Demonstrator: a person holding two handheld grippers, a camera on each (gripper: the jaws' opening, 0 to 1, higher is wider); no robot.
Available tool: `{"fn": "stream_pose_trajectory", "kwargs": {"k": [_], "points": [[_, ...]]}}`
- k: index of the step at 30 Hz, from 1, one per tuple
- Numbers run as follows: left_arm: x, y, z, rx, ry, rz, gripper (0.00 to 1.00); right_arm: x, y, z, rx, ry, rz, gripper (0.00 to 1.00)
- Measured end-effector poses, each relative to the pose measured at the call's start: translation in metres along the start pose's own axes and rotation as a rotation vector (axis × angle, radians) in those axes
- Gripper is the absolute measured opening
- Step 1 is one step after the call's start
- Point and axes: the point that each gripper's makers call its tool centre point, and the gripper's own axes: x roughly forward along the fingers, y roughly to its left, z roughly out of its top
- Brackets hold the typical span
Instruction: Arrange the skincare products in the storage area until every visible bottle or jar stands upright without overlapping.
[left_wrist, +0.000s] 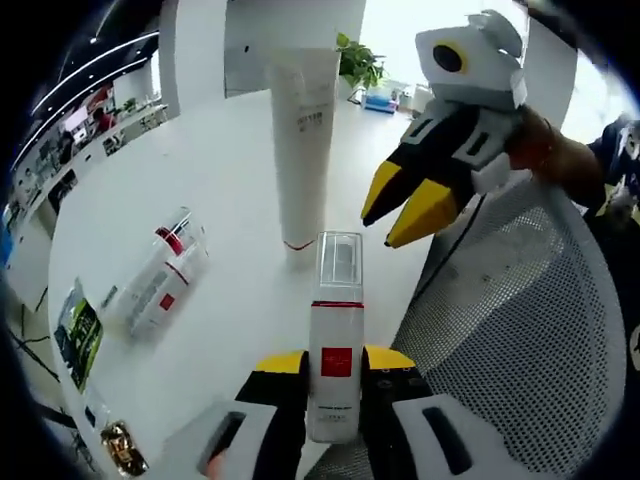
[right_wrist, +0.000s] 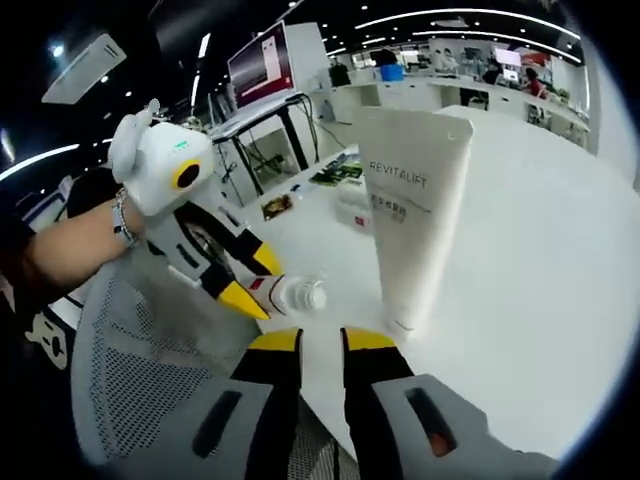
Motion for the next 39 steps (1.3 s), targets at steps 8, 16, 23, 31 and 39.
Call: {"fn": "stream_pose_trajectory", "kwargs": {"k": [8, 16, 23, 31, 39], "points": [[-0.007, -0.012, 0.026, -0.008, -0.142, -0.054, 0.2, -0.009, 0.018, 0.033, 0.203, -0.206, 0.172, 0.21], [0.0, -0.022, 0.035, 0.077, -0.162, -0.016, 0.2, -0.008, 0.014, 0.033, 0.36, -0.209, 0.185, 0.21], [0.008, -0.026, 0.037, 0.168, -0.13, 0.053, 0.2, -0.007, 0.012, 0.029, 0.381, -0.191, 0.156, 0.2], [0.012, -0.033, 0.035, 0.149, -0.144, -0.018, 0.22, -0.01, 0.023, 0.034, 0.083, -0.172, 0.096, 0.19], [0.014, -0.035, 0.031, 0.147, -0.129, -0.035, 0.21, 0.0, 0.025, 0.02, -0.312, -0.054, -0.038, 0.19]]}}
